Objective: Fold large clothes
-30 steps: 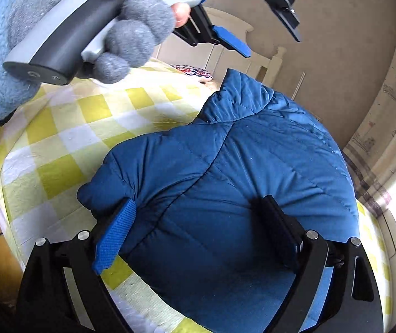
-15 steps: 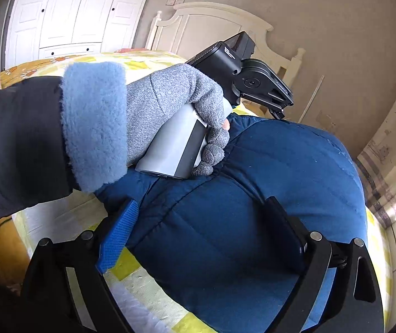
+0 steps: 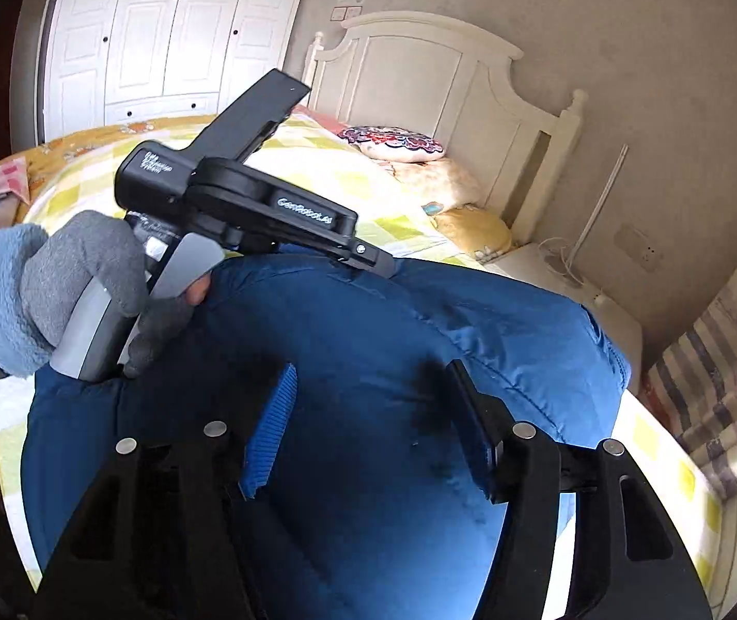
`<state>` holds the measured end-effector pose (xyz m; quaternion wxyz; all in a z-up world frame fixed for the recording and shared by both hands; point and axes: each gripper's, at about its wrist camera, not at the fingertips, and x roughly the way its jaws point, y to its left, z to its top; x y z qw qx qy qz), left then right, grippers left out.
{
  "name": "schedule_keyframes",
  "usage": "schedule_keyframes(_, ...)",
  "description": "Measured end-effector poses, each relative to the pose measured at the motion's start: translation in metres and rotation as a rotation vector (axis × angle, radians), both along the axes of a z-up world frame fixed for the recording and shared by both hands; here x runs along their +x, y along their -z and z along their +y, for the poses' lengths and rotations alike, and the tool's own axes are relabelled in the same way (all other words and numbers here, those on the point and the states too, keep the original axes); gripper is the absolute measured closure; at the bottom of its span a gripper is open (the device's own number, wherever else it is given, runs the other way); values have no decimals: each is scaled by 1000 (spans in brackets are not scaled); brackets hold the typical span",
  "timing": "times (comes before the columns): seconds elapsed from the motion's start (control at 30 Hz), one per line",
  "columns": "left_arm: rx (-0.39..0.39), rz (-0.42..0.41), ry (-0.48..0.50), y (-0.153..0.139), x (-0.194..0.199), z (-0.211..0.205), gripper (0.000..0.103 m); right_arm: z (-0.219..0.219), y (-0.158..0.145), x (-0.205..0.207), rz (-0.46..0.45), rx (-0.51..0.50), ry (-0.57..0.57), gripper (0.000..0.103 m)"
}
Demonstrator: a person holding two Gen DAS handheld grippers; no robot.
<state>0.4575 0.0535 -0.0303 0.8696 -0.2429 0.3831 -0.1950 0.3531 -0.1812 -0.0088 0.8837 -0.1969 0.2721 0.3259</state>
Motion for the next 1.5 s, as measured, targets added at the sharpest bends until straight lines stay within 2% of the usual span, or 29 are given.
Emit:
schedule_keyframes(0.03, 1, -1, 0, 0, 0, 0, 42, -19, -4, 18, 24, 55, 97, 47)
schedule_keyframes(0.13, 3, -2, -4, 0, 0, 0, 42, -88, -22, 53, 17, 207, 505, 46)
schedule_keyframes(0.17, 9, -3, -4, 0, 0, -1, 42, -105, -27, 57, 25, 275, 570, 46)
schedule_keyframes(0.2, 14, -2, -4, 0, 1, -2, 42, -113, -34, 60, 22, 320, 583, 46)
schedule_keyframes(0.3, 15, -4, -5, -1, 0, -2, 42, -105, -49, 72, -26, 304, 569, 46)
schedule_keyframes(0.43, 15, -3, -5, -1, 1, -2, 42, -68, -43, 106, 17, 223, 505, 46)
schedule_keyframes(0.53, 12, -3, -4, -1, 1, -1, 42, -35, -17, 130, 106, 133, 443, 45)
schedule_keyframes(0.63, -4, -3, -18, -1, 1, 1, 41, -8, 36, 149, 210, -46, 441, 45)
schedule_keyframes(0.73, -5, 4, -25, 2, 3, 0, 42, -17, 54, 158, 275, 17, 454, 44)
schedule_keyframes(0.87, 15, 6, -27, 1, 5, -2, 42, -22, 59, 159, 283, 27, 439, 43)
schedule_keyframes(1.03, 40, -1, -28, -1, 3, -4, 42, -18, 49, 168, 322, -40, 400, 41)
schedule_keyframes(1.07, 48, -3, -30, -1, 3, -4, 42, -20, 42, 169, 304, -46, 410, 41)
schedule_keyframes(1.13, 56, -7, -34, -2, 2, -4, 42, -28, 20, 168, 211, 0, 480, 40)
schedule_keyframes(1.2, 62, -10, -38, -2, 2, -4, 42, -36, 15, 170, 188, 49, 574, 35)
schedule_keyframes(1.23, 64, -9, -39, -3, 2, -4, 42, -34, 26, 177, 229, 9, 589, 34)
schedule_keyframes(1.3, 70, -5, -41, -3, 2, -4, 42, -23, 58, 188, 330, -93, 542, 31)
schedule_keyframes(1.4, 69, -6, -40, -2, 2, -4, 42, -19, 54, 188, 320, -131, 540, 31)
schedule_keyframes(1.47, 71, -9, -39, -2, 1, -3, 42, -16, 40, 180, 265, -148, 557, 31)
schedule_keyframes(1.5, 71, -10, -39, -2, 1, -3, 42, -15, 27, 172, 227, -123, 568, 31)
